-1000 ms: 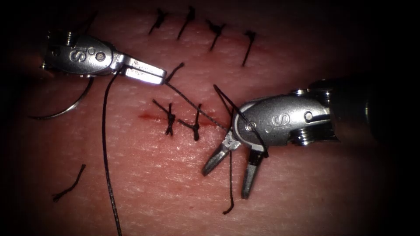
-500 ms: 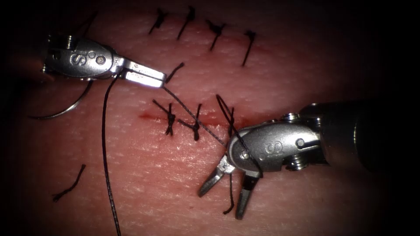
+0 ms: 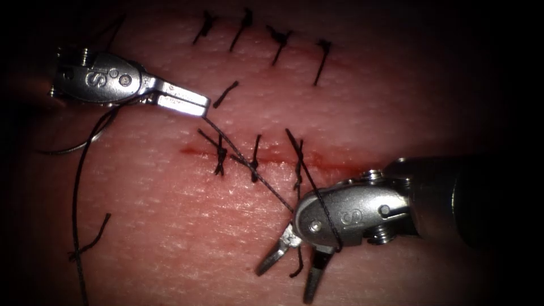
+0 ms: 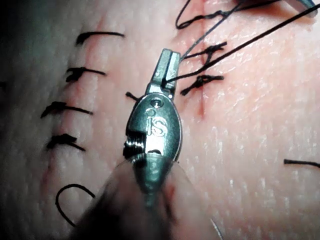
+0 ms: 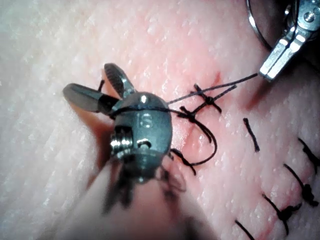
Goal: Wound Closure
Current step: Pickup the short tail with the right tool, then to tie the knot, pull the right gripper up and the left down.
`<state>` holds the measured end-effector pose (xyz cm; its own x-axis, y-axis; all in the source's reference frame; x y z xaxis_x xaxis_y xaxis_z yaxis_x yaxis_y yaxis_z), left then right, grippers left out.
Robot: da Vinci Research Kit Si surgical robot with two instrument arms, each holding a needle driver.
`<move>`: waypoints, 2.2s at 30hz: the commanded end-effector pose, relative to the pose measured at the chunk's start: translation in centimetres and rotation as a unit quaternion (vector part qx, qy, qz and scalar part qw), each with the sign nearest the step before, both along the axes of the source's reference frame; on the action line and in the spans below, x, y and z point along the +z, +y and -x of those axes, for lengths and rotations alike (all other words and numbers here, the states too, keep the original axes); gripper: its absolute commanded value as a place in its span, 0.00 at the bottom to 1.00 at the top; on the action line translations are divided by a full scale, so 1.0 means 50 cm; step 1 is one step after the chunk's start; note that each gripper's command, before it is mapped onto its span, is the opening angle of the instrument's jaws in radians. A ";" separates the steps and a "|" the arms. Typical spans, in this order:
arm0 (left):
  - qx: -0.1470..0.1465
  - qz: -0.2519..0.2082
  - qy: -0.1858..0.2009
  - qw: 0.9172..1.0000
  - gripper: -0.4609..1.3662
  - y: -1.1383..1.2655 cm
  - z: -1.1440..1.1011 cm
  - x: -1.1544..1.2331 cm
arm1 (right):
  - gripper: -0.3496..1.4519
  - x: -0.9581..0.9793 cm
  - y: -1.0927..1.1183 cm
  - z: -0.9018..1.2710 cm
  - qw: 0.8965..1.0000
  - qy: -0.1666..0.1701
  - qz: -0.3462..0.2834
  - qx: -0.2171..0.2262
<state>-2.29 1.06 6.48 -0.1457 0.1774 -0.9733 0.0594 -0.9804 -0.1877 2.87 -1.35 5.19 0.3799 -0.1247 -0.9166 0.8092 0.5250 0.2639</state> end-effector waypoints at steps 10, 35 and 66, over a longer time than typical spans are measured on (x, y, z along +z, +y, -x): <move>0.001 0.000 0.000 1.000 0.06 -0.0001 0.0000 0.0000 | 0.70 0.0014 0.0001 0.0008 1.000 -0.001 0.002 -0.003; 0.003 -0.002 0.001 1.000 0.06 -0.0025 -0.0016 0.0007 | 0.00 0.0016 0.0029 0.0020 0.999 -0.013 0.001 -0.030; 0.042 -0.006 0.015 0.999 0.06 -0.0299 -0.0011 -0.0093 | 0.00 0.0024 0.0199 0.0057 0.994 -0.002 -0.046 0.096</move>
<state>-2.22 -0.55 5.95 -0.1920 0.1786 -0.9650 0.1374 -0.9687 -0.2066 2.58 -0.33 5.32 0.3939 0.0362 -0.9185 0.6943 0.6432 0.3230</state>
